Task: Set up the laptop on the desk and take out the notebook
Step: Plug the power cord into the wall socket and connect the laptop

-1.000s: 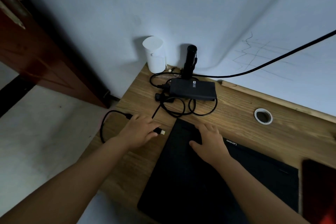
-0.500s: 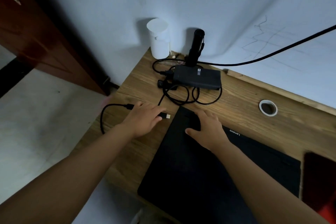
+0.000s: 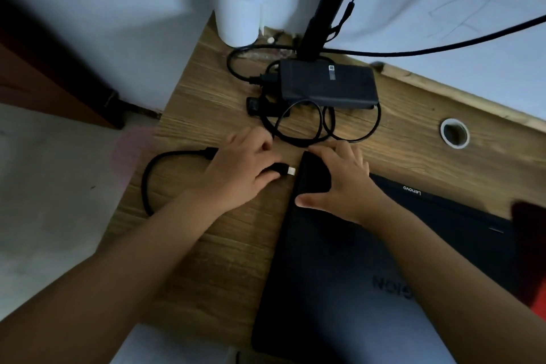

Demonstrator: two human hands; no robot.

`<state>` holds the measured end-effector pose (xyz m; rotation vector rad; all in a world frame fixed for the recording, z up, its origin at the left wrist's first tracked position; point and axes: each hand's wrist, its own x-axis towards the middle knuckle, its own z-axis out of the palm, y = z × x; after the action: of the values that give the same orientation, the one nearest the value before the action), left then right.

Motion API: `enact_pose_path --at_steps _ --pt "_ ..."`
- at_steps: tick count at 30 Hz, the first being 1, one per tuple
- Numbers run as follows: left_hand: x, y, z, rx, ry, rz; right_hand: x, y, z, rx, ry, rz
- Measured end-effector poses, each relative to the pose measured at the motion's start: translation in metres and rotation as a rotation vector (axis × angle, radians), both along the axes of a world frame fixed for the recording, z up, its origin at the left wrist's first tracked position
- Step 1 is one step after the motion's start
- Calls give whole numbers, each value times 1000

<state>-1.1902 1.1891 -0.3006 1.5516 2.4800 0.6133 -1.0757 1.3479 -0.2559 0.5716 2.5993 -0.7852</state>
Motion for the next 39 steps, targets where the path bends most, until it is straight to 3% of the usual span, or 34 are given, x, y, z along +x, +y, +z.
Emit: enact_pose_path --at_steps 5,16,27,39 --pt "3 4 -10 64 50 -26 2 -4 -1 34 8 6" --pt "-4 0 -21 166 -18 -69 4 -8 -5 47 36 -25" --pt "0 -8 -20 151 -13 -138 4 -7 -4 28 -15 -16" --pt "9 -9 -24 151 -15 -30 5 -7 -3 37 -13 8"
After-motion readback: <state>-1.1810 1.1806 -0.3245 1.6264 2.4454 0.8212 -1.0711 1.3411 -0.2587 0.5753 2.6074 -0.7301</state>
